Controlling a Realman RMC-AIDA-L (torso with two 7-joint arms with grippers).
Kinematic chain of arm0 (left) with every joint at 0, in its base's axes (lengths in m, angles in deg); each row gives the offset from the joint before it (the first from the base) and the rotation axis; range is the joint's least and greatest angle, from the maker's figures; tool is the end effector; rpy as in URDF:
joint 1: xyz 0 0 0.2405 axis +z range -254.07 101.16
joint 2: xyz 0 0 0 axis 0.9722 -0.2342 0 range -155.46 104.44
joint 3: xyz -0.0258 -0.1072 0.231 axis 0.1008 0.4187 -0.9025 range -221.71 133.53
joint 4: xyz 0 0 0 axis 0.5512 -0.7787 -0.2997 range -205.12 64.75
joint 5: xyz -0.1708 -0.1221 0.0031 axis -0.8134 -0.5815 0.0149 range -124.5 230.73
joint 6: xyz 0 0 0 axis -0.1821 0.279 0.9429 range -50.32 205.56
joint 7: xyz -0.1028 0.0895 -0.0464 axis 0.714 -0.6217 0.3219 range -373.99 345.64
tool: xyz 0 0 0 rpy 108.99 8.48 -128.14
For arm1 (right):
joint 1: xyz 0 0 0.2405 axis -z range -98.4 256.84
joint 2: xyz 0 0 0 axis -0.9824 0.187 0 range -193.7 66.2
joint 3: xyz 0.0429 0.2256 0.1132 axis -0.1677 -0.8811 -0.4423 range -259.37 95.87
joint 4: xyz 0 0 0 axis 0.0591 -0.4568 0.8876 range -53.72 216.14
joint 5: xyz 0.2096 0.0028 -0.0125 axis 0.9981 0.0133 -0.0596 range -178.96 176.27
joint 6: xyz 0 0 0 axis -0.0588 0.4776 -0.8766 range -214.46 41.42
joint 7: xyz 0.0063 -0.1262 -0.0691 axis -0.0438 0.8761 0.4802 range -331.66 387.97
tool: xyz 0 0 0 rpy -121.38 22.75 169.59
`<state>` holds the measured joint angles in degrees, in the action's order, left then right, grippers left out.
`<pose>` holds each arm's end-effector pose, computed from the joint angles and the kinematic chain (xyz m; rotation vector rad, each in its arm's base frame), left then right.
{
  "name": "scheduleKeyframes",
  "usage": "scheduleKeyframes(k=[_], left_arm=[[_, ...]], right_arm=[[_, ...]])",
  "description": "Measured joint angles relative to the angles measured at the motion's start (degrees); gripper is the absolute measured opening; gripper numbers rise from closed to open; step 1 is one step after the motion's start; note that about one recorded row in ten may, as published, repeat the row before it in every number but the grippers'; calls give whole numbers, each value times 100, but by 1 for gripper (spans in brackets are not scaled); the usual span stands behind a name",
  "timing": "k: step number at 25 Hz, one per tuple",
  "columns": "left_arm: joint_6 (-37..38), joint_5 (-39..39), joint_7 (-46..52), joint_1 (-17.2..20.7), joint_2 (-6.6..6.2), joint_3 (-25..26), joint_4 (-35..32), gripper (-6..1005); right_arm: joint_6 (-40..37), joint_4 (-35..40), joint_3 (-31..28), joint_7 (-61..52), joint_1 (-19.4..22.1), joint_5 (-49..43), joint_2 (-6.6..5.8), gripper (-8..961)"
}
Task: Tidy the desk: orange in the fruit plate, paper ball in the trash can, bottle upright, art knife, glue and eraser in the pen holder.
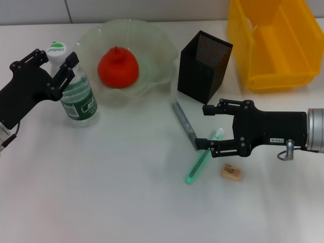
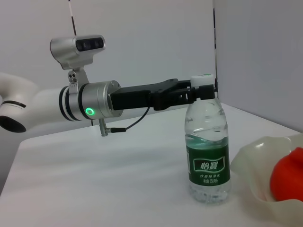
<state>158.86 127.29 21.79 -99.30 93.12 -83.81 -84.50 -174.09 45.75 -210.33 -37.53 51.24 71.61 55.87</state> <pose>-0.3102 0.3108 0.0021 -2.0316 -0.3864 -0.9088 0.2546 0.3131 -0.0293 -2.8246 0.3124 0.6914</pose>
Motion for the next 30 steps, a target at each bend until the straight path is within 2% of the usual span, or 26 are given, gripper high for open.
scheduleKeyframes(k=[3,9,15,18,19,20,23,24,27,29,30], left_arm=[[1,-2,51,-9,-1,62,7,462],[21,-2,173,-10,-4,88,10,683],[258,-7,372,12,-23,98,-30,778],[790,-22,712,64,-51,211,-89,826],[1279,-29,1191,137,-99,282,-221,842],[1279,-29,1191,137,-99,282,-221,842],[2048,-5,2054,259,-200,262,-443,842],[2472,99,2480,294,-280,164,-516,842],[2644,190,2661,302,-321,70,-543,841],[2856,750,2893,284,-352,-479,-625,841],[2856,750,2893,284,-352,-479,-625,841]], right_arm=[[24,10,0,-1,-7,0,0,839],[44,27,0,-4,-8,-1,0,839],[53,32,0,-6,-17,-1,0,838],[55,63,-16,-6,-42,-1,-1,838],[56,93,-42,-6,-55,-1,-5,838],[56,93,-42,-6,-55,-1,-5,838],[56,101,-60,-13,-61,-1,-8,838],[56,102,-68,-34,-70,18,-9,838],[51,97,-72,-88,-73,93,-10,838],[36,71,-71,-284,-97,174,-22,838],[36,71,-71,-284,-97,174,-22,838]])
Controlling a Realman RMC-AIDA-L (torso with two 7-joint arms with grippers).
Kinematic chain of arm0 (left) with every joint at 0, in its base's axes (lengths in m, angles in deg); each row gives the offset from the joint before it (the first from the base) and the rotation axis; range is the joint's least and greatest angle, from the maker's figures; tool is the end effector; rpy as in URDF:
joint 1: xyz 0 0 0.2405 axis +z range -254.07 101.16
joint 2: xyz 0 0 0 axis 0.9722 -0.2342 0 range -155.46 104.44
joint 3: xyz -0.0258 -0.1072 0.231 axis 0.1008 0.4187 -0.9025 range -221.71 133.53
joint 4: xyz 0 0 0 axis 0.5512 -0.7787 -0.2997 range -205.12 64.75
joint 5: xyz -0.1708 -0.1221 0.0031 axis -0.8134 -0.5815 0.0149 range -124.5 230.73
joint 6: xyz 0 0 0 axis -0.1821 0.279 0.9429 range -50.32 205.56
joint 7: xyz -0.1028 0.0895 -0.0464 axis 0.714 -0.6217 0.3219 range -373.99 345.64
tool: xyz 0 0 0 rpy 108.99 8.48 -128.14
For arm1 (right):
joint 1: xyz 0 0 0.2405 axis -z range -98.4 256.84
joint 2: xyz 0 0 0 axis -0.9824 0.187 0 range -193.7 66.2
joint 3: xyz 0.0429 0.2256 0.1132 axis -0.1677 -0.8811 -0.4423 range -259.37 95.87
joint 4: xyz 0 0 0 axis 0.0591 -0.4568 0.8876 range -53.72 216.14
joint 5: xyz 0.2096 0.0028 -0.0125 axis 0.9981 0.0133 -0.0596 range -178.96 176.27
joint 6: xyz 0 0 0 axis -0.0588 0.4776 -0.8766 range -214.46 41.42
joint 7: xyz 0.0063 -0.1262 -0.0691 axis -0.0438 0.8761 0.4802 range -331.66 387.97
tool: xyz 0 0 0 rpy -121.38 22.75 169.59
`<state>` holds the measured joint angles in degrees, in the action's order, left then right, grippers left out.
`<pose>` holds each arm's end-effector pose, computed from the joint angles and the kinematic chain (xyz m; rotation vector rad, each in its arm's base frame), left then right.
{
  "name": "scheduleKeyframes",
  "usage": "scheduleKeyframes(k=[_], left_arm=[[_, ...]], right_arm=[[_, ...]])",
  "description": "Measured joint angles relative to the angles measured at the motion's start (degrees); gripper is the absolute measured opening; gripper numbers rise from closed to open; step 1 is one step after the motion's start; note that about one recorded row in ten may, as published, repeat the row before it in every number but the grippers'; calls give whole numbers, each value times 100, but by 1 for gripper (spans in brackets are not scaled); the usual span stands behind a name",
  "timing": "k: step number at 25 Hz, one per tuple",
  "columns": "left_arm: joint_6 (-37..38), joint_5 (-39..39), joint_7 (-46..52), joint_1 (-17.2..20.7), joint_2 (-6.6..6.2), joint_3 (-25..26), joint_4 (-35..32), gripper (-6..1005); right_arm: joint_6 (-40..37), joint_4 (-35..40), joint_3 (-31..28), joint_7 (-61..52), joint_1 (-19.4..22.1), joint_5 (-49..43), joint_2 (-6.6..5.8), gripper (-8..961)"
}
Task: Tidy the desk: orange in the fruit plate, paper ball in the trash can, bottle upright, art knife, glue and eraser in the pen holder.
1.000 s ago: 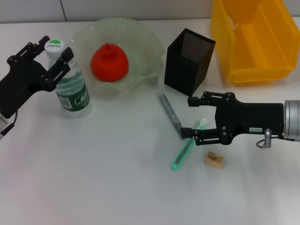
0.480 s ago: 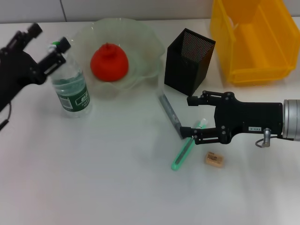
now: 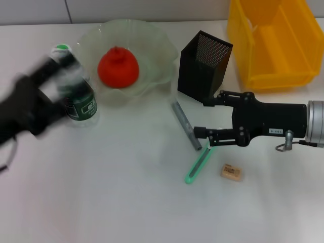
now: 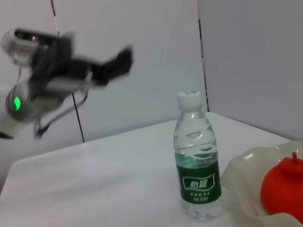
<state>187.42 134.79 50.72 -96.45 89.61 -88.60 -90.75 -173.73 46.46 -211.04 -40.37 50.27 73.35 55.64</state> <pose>-0.2735 0.2572 0.0340 -2.3823 -0.5216 -1.4826 0.2494 0.3203 -0.0258 -2.7938 0.3815 0.7402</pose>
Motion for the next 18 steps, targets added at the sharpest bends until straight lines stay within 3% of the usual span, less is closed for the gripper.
scheduleKeyframes(k=[5,9,12,14,18], left_arm=[[-413,1035,-357,-40,119,-352,-85,841],[-1315,1796,-808,-14,274,-352,-92,841],[-1567,1915,-988,16,297,-353,-70,840],[-1790,1999,-1109,42,296,-367,-31,840],[-1858,2050,-1140,54,293,-368,-28,840]], right_arm=[[-34,-126,8,-673,-125,8,-40,839],[-299,-766,64,-1625,-134,-85,-112,839],[-505,-1080,65,-2090,-149,-193,-158,839],[-911,-1757,64,-3023,-229,-579,-202,839],[-1284,-2434,117,-3858,-389,-1062,-215,839]])
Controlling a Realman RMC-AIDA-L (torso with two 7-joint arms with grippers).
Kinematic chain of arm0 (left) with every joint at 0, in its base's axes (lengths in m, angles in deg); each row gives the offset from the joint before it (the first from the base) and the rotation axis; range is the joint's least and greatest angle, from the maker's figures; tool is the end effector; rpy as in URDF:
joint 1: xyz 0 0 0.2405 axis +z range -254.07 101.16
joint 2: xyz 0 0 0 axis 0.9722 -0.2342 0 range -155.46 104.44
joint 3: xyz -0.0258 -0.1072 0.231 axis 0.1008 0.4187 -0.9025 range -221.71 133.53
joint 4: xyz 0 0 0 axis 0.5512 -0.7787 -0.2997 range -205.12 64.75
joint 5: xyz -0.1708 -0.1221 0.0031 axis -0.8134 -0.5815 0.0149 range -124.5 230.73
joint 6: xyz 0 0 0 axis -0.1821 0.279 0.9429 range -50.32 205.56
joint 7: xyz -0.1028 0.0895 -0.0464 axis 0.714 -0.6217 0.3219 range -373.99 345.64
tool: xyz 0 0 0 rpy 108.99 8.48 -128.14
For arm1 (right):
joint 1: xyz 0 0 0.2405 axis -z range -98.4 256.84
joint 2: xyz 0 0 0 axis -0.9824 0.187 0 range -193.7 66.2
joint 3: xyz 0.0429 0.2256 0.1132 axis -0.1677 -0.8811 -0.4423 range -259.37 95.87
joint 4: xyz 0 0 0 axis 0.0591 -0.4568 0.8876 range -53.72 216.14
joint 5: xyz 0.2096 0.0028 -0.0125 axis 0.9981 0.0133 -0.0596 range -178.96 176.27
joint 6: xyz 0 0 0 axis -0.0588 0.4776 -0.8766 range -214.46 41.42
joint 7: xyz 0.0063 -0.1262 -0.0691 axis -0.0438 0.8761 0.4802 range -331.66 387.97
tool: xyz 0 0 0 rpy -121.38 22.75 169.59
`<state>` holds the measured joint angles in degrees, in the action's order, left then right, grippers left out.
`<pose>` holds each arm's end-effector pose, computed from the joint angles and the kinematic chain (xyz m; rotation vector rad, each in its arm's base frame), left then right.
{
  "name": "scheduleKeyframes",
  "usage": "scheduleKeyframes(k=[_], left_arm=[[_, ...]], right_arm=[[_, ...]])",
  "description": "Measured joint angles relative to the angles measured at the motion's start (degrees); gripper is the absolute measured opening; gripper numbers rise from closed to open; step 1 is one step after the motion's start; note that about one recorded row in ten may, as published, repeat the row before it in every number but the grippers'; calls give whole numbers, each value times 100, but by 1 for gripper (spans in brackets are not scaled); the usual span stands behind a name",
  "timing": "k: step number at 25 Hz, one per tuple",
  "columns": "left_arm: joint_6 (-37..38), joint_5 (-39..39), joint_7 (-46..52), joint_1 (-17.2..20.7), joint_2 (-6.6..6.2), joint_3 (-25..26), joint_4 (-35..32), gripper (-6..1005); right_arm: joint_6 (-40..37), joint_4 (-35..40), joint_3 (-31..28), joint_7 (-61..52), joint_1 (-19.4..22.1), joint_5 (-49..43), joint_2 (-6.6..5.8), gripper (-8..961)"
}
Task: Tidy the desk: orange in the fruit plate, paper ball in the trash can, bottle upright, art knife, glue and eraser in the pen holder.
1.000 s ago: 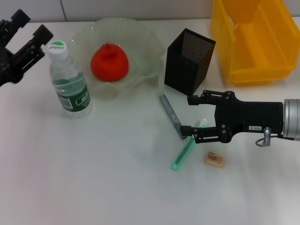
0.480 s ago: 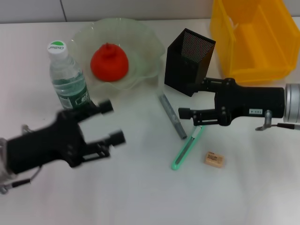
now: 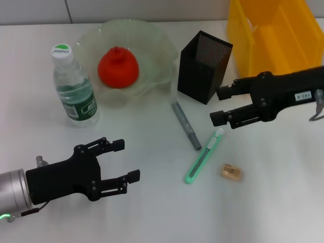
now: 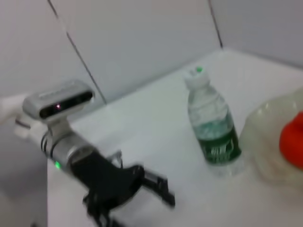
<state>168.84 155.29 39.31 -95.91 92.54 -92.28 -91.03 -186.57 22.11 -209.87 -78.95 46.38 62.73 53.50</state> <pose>-0.3073 0.2438 -0.0418 -2.6953 -0.5261 -0.8624 0.1965 0.3394 0.0358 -2.9718 0.7006 0.4777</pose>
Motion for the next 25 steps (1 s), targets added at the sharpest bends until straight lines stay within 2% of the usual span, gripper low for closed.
scheduleKeyframes(k=[1,2,3,4,6,7,8,9,11,16,25], left_arm=[[-9,6,0,0,0,0,1,840],[-9,6,0,0,0,0,1,840],[-12,11,0,-1,1,0,1,840],[-13,13,-2,-3,1,1,1,840],[-15,17,-8,-13,3,9,2,840],[-15,17,-8,-13,3,9,2,839],[-14,18,-11,-15,3,13,1,839],[-9,19,-13,-17,3,18,2,839],[10,21,-14,-27,5,25,2,839],[18,-1,22,-37,7,44,2,839],[17,-22,52,1,7,75,2,838]], right_arm=[[-257,-471,192,-608,-159,-373,-16,839],[-257,-471,192,-608,-159,-373,-16,839],[-469,-881,535,-1055,-334,-740,-50,838],[-469,-881,535,-1055,-334,-740,-50,838],[-571,-1201,1061,-1398,-569,-1283,-77,838],[-571,-1201,1061,-1398,-569,-1283,-77,838],[-573,-1252,1370,-1469,-751,-1638,-79,838],[-573,-1252,1370,-1469,-751,-1638,-79,838],[-485,-1226,1763,-1390,-929,-1918,-79,838],[-272,-1195,2090,-1088,-1061,-2005,-69,838],[69,-1074,2256,-572,-1075,-2295,-49,839]])
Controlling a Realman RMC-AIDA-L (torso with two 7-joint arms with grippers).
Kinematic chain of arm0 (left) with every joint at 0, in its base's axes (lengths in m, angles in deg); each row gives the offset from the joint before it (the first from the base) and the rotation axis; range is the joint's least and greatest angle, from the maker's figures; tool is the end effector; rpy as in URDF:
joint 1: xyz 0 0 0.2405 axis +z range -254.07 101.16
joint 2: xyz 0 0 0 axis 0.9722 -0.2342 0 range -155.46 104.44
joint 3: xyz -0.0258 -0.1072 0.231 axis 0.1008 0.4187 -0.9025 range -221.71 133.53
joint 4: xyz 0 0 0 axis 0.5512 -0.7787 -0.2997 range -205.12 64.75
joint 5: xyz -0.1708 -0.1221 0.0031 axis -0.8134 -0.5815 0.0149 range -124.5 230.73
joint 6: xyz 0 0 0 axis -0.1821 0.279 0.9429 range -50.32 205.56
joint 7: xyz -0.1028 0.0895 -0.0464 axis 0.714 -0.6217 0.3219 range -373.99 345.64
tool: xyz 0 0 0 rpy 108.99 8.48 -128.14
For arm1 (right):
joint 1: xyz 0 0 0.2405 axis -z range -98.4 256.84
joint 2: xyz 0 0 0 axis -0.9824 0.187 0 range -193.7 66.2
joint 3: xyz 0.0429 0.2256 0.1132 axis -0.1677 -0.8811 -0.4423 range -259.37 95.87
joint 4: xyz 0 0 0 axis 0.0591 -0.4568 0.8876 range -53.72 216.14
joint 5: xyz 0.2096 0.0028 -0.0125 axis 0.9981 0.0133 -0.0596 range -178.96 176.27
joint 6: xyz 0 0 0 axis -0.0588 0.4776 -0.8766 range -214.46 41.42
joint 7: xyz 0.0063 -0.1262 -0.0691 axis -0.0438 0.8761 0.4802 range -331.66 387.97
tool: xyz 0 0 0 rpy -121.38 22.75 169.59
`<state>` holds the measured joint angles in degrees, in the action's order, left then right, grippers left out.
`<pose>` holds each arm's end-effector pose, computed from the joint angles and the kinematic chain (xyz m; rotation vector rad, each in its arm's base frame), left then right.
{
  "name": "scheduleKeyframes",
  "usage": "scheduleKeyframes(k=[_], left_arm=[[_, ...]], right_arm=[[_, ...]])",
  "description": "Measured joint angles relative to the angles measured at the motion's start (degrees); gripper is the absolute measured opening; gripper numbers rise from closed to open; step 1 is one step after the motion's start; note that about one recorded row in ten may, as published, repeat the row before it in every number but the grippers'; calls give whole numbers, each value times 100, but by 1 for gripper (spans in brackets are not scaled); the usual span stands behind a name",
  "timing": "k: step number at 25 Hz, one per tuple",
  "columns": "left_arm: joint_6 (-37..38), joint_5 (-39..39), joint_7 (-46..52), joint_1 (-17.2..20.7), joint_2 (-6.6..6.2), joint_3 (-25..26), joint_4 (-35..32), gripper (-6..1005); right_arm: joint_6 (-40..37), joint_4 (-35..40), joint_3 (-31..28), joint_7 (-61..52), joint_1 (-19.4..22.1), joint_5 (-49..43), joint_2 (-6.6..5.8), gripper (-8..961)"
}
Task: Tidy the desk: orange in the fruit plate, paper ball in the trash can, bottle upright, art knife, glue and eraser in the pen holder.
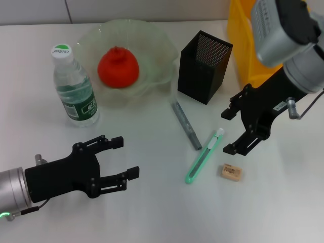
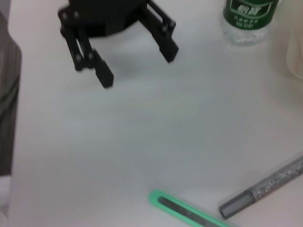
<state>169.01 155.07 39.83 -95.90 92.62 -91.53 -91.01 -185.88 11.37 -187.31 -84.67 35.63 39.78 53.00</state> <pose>-0.3069 0.2449 -0.0405 -2.6783 -0.5413 -0.8772 0.1456 0.3573 0.0037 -3.0676 0.1708 -0.5148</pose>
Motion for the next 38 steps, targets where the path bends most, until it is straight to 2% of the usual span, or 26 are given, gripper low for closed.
scheduleKeyframes(k=[9,21,27,33,38], left_arm=[[-33,-54,18,1,39,133,77,838],[-45,-63,97,37,35,417,142,838],[-55,-66,95,33,39,584,158,837],[-31,-72,92,40,43,710,208,837],[-40,-72,91,39,44,763,213,838]], right_arm=[[632,521,714,903,-262,-291,29,839],[1060,868,938,1767,-390,-457,74,830],[1299,1041,1042,2252,-415,-456,134,818],[1807,1320,1558,2488,-478,-439,159,797],[1954,1338,1687,2515,-484,-444,162,779]])
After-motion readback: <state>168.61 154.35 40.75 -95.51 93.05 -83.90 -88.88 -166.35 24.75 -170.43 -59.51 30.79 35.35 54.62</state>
